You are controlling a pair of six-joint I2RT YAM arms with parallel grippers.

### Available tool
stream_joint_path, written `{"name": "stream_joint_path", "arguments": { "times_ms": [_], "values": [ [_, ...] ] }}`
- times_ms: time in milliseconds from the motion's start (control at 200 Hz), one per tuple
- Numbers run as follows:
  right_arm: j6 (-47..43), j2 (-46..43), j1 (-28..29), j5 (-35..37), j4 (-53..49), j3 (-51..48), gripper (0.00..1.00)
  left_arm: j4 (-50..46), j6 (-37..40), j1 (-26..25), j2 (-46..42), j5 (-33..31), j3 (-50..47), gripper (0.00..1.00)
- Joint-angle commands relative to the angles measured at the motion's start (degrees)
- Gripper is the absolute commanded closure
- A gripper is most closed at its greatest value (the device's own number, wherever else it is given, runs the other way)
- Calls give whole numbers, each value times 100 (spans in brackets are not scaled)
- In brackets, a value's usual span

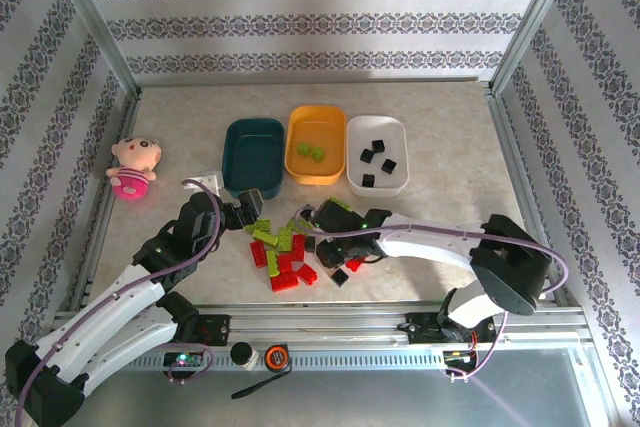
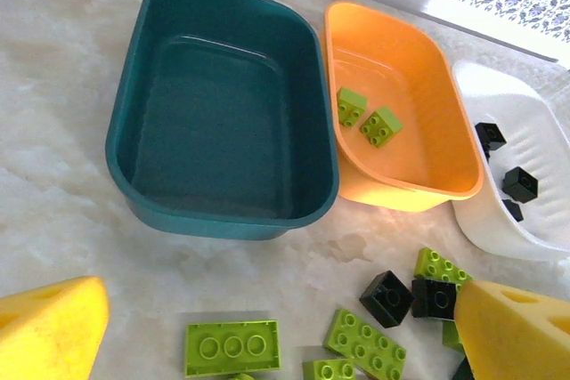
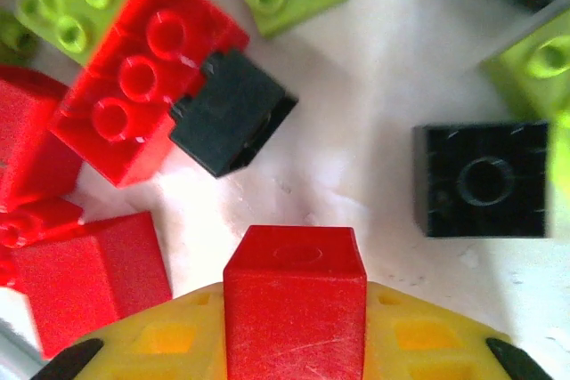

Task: Sort the legos into containers by color
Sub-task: Pick up the lego from the bottom-center of the table, then place the lego in the container.

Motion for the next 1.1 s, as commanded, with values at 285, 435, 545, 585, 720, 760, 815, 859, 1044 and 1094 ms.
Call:
{"name": "stream_joint_path", "arguments": {
  "times_ms": [285,435,545,585,720,760,815,859,1044,1094],
  "values": [
    [-563,1205,-1018,-791,904,2818,72,-374,-289,-8,-489,-392,-270,1],
    [-503,2663,-1142,-984,892,4408,72,-512,-341,-8,-612,-235,-311,1],
    [-378,3572,-1227,-999,737,5472,72,-643,-386,-16,-612,-71,-325,1],
    [-358,3844,-1245,-980,629,5810,71,-687,-406,-8,-620,-22,-331,1],
    [-277,4539,-1260,-806,327,6723,64,-807,-461,-8,-629,130,-355,0],
    [-239,4679,-1264,-777,263,6904,58,-821,-466,-8,-629,191,-364,1],
    [-149,4797,-1294,-744,232,7056,47,-842,-488,-8,-621,284,-365,1],
    [-61,4822,-1306,-748,252,7115,41,-860,-500,-11,-612,339,-370,0],
    [62,4453,-1367,-652,454,6828,31,-920,-505,-8,-509,595,-317,0],
    [70,4191,-1367,-628,609,6498,31,-956,-478,-9,-436,693,-285,0]
  ]
}}
